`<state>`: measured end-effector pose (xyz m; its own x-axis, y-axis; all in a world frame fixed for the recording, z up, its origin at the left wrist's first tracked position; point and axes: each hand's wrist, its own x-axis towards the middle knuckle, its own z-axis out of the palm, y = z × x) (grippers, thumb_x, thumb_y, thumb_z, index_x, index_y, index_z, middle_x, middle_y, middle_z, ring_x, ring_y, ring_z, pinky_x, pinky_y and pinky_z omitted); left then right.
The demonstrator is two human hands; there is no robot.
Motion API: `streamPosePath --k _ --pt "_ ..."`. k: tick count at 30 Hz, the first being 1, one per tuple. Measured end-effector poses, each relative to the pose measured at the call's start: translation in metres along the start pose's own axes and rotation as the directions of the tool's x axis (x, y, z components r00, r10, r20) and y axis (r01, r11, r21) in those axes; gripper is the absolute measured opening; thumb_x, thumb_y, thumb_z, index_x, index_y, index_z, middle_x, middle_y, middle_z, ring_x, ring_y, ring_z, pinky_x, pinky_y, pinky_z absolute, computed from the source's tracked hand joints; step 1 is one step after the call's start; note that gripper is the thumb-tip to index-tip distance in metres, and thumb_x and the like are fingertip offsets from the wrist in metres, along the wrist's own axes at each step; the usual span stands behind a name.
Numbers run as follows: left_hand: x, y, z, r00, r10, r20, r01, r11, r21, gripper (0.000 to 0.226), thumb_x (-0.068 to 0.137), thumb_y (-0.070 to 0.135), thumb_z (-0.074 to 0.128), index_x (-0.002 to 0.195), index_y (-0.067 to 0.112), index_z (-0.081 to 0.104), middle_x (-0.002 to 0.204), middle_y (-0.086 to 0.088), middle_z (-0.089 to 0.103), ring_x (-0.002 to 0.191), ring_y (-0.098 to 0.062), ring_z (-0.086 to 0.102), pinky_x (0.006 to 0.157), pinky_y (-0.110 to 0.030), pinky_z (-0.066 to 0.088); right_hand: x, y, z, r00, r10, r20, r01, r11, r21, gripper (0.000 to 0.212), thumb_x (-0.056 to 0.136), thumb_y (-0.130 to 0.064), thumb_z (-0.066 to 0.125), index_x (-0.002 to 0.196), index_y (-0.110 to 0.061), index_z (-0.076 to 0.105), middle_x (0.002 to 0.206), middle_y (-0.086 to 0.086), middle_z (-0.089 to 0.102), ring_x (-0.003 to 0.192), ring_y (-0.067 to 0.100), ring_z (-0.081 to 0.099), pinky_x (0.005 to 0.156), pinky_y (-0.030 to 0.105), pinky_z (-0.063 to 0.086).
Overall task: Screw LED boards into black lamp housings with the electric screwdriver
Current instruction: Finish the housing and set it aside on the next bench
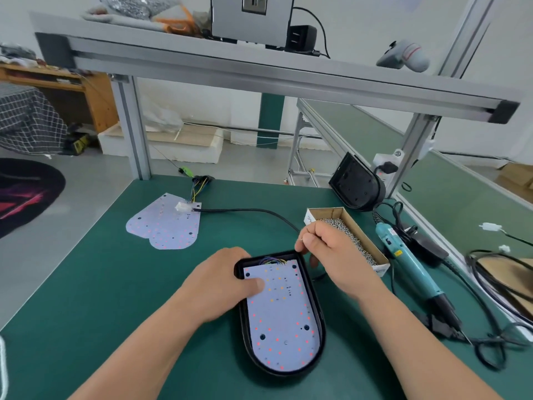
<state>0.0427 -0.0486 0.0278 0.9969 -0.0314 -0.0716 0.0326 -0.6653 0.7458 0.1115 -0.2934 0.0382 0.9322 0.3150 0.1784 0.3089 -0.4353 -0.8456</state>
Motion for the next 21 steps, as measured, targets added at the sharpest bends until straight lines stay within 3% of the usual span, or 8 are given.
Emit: streamPosePath --k 4,8,12,15,17,19,21 --pt "0.001 0.003 0.000 0.997 -0.033 0.065 0.034 0.999 -0.014 0.026 0.077 0.042 0.081 0.091 0.027 0.064 0.083 0.002 0.068 0.066 -0.014 0.056 0.064 -0.032 0.044 -0.002 0.000 -0.007 0.995 0.017 0.100 -0.010 0.997 -0.078 0.026 0.108 -0.021 0.055 0.086 -0.030 0.066 0.094 -0.004 0.072 0.071 0.014 0.056 0.070 0.039 0.048" --pt "0.002 0.004 0.000 0.996 -0.054 0.075 0.055 0.998 -0.004 0.026 0.077 0.041 0.081 0.090 0.028 0.063 0.075 0.009 0.062 0.062 -0.012 0.053 0.060 -0.030 0.041 -0.003 -0.005 -0.003 0.997 -0.012 0.077 0.018 0.997 -0.078 0.026 0.108 -0.019 0.055 0.087 -0.031 0.066 0.093 -0.007 0.072 0.072 0.012 0.056 0.069 0.033 0.049" --pt "0.001 0.002 -0.004 0.993 -0.061 0.104 0.062 0.998 -0.006 0.028 0.076 0.045 0.080 0.091 0.028 0.064 0.077 0.010 0.062 0.063 -0.010 0.054 0.062 -0.030 0.041 -0.004 -0.007 0.001 0.999 -0.038 0.016 0.038 0.998 -0.044 0.024 0.108 -0.017 0.055 0.090 -0.026 0.067 0.094 -0.008 0.072 0.080 0.022 0.060 0.078 0.042 0.052" --pt "0.001 0.002 -0.005 0.993 -0.034 0.115 0.042 0.997 -0.067 0.032 0.070 0.045 0.079 0.095 0.028 0.069 0.090 0.006 0.070 0.080 -0.018 0.067 0.073 -0.036 0.053 -0.007 -0.010 0.005 0.996 -0.085 -0.037 0.085 0.996 -0.009 0.022 0.108 -0.011 0.055 0.092 -0.020 0.066 0.092 -0.008 0.072 0.084 0.016 0.060 0.083 0.036 0.051" --pt "0.001 0.001 -0.006 0.995 0.004 0.104 0.007 0.994 -0.109 0.039 0.069 0.048 0.079 0.103 0.032 0.070 0.101 0.010 0.069 0.095 -0.011 0.068 0.086 -0.036 0.055 -0.010 -0.015 0.007 0.990 -0.130 -0.062 0.131 0.991 0.007 0.022 0.108 -0.011 0.055 0.090 -0.020 0.065 0.089 -0.011 0.069 0.081 0.009 0.057 0.079 0.027 0.047" --pt "0.000 0.000 -0.005 0.996 0.053 0.075 -0.045 0.994 -0.104 0.052 0.071 0.055 0.077 0.120 0.040 0.067 0.112 0.018 0.063 0.110 0.001 0.060 0.094 -0.027 0.049 -0.013 -0.022 0.011 0.981 -0.177 -0.076 0.178 0.984 0.001 0.020 0.107 -0.015 0.055 0.089 -0.022 0.062 0.086 -0.012 0.066 0.079 0.005 0.055 0.075 0.020 0.042" --pt "0.000 0.002 -0.003 0.988 0.152 -0.038 -0.153 0.988 -0.031 0.056 0.081 0.052 0.075 0.134 0.041 0.062 0.124 0.021 0.053 0.121 0.002 0.047 0.100 -0.024 0.038 -0.017 -0.029 0.016 0.972 -0.220 -0.077 0.219 0.975 -0.028 0.017 0.105 -0.021 0.054 0.089 -0.024 0.060 0.087 -0.008 0.065 0.081 0.010 0.056 0.074 0.022 0.043"
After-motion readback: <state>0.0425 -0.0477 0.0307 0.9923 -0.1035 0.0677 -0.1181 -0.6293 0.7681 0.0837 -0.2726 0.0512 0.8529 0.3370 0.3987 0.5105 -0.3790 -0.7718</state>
